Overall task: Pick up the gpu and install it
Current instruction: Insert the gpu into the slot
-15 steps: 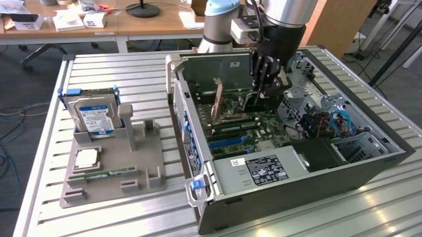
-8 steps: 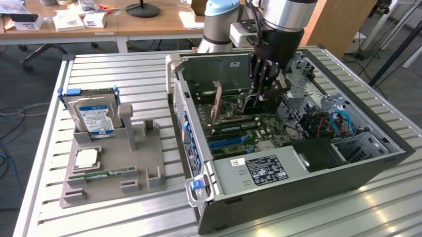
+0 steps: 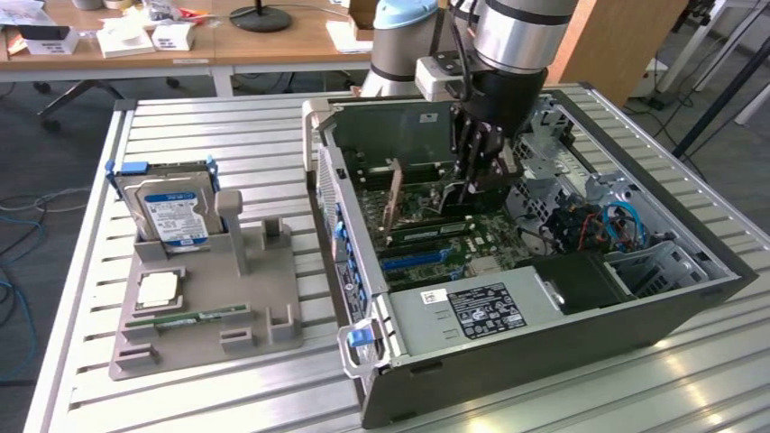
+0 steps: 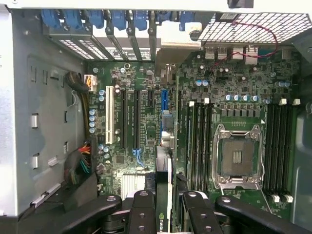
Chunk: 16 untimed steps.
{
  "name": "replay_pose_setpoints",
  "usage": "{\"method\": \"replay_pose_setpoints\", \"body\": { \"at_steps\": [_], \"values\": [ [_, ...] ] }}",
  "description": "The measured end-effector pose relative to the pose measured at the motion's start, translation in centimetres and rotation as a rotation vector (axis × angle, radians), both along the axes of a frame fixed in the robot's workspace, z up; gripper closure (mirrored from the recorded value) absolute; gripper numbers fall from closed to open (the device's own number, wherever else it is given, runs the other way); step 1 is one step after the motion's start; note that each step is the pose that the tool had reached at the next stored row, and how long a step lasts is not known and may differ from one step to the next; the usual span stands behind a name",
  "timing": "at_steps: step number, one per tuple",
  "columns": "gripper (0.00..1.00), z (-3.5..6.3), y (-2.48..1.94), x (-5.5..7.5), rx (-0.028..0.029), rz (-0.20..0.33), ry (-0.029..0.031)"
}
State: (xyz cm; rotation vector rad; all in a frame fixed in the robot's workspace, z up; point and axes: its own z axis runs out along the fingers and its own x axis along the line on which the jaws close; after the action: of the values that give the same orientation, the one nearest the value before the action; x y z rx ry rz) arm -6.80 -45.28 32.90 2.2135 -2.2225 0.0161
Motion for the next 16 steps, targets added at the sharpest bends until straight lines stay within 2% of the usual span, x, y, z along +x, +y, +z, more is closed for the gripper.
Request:
{"method": "replay_pose_setpoints", "body": {
  "at_steps": [7,12,16],
  "values": [
    [0.74,-1.27,0.00,-0.1,0.0000,0.001,0.0000],
    [0.74,-1.42,0.00,-0.1,-0.0003,0.002,0.0002],
    [0.74,-2.02,0.00,-0.1,-0.0001,0.003,0.0001]
  ]
}}
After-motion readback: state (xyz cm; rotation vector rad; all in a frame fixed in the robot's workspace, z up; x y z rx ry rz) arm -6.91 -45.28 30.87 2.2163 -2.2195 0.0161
